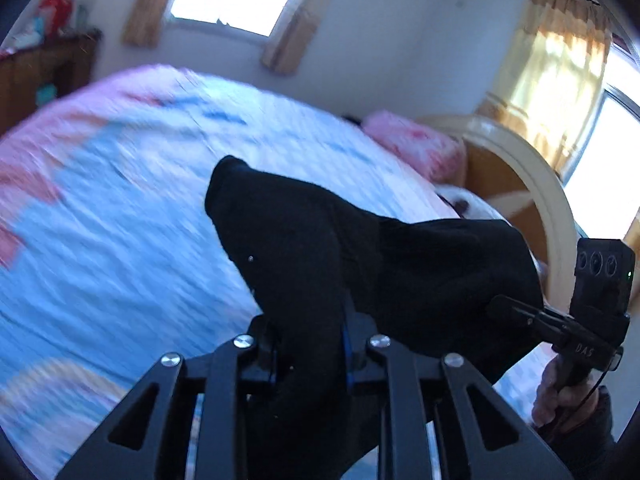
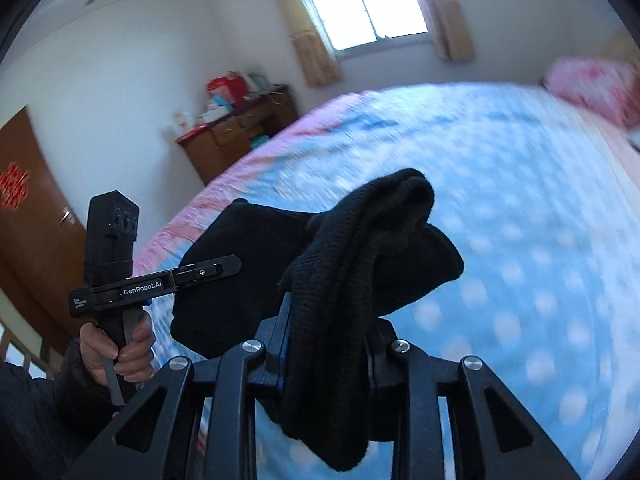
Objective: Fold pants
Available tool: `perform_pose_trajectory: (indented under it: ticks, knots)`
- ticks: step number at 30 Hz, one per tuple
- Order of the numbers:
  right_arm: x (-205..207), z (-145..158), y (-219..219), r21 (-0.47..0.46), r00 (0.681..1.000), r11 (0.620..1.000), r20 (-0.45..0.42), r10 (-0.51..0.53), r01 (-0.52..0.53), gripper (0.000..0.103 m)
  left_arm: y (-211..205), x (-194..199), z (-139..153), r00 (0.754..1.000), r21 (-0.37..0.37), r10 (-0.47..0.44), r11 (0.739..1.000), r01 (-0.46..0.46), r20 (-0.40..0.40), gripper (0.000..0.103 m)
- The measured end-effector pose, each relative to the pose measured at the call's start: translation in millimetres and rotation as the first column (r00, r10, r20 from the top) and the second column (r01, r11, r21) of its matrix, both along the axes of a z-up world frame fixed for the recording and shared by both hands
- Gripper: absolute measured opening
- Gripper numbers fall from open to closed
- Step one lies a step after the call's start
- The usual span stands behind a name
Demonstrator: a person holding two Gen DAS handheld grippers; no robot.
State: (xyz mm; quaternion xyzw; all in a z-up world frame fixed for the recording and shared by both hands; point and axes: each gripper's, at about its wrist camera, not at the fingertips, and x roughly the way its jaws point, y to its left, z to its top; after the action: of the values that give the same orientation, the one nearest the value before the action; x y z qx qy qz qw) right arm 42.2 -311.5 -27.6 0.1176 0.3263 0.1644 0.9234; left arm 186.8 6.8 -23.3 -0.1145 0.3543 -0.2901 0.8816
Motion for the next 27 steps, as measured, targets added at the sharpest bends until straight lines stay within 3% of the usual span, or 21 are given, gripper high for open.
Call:
perform_pose_trajectory:
  ticks: [2,5,9,14,16,18,19,20,21,22,25,27]
  knots:
    - [42,10,15,0.025,0.998,0.998,0.036,0.056,-0.057,0.028,23,20,8,0.996,0.025,0.082,0.996,-0.083,0.034,0.023]
    - [110,7,44,0.028,0.987,0.990,0.079,0.139,-0.141,0.028,53,51,4,0.974,0.112,0.216,0.968,-0.223,0.074,0.023]
    - [194,-28,92,0.057,0.971,0.971,0.058,0.231,-0.234,0.028,82,89,-19,0.933,0.235,0.341,0.903,-0.360,0.120,0.023]
    - [261,-85,143,0.048,0.964,0.963,0.003,0.265,-0.265,0.029,104,132,-78,0.915,0.328,0.403,0.860,-0.390,0.032,0.025]
    - [273,-105,154,-0.003,0.972,0.973,-0.034,0.232,-0.232,0.031,104,143,-97,0.909,0.354,0.416,0.853,-0.384,-0.015,0.028]
    - [284,-119,156,0.004,0.974,0.978,-0.094,0.207,-0.207,0.039,109,149,-96,0.903,0.332,0.429,0.856,-0.396,-0.030,0.040]
    - [287,-121,152,0.042,0.974,0.979,-0.103,0.201,-0.198,0.041,107,151,-97,0.894,0.357,0.447,0.840,-0.409,-0.027,0.056]
    - [289,-123,148,0.068,0.975,0.981,-0.120,0.187,-0.180,0.054,104,154,-100,0.879,0.404,0.476,0.810,-0.425,-0.030,0.077]
    - [291,-126,143,0.067,0.976,0.985,-0.140,0.165,-0.157,0.071,104,157,-103,0.864,0.438,0.503,0.785,-0.438,-0.038,0.084]
    - [296,-130,139,0.072,0.975,0.987,-0.163,0.151,-0.141,0.071,105,159,-105,0.855,0.440,0.516,0.780,-0.445,-0.049,0.089]
    - [293,-127,128,0.143,0.978,0.985,-0.171,0.120,-0.095,0.071,119,154,-103,0.849,0.384,0.522,0.801,-0.459,-0.075,0.089]
    - [285,-122,116,0.172,0.982,0.985,-0.182,0.052,-0.020,0.071,121,147,-96,0.850,0.398,0.525,0.790,-0.466,-0.046,0.089]
